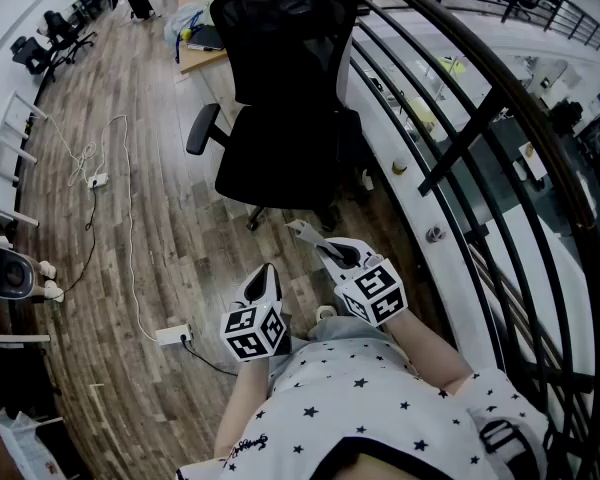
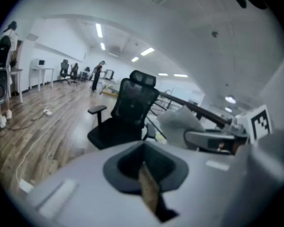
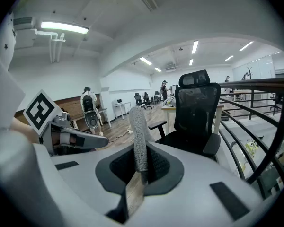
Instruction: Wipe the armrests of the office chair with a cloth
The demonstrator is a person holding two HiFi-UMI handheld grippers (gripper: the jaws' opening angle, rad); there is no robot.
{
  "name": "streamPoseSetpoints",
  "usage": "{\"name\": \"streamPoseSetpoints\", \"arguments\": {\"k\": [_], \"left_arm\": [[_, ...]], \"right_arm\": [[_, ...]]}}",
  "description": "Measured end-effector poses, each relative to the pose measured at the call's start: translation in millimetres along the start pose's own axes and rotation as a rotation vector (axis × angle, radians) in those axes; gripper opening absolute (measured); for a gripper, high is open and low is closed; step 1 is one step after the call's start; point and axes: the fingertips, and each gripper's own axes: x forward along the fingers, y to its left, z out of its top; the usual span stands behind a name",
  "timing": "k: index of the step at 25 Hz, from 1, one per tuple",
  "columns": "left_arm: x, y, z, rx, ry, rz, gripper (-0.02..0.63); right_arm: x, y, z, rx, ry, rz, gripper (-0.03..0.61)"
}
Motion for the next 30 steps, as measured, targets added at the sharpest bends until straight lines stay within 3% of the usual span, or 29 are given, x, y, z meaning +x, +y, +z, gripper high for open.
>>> {"name": "streamPoseSetpoints", "arguments": {"k": [22, 30], "left_arm": [[12.6, -4.2, 0.0, -0.038, -0.028, -0.006, 0.008], [29.0, -15.0, 0.2, -0.049, 0.01, -0.042, 0.008]], "right_arm": [[-11.9, -11.8, -11.2, -0.009, 0.023, -0.004, 0.025], [-22.2, -29.2, -9.3, 0.042, 0.02, -0.052, 0.025]]}}
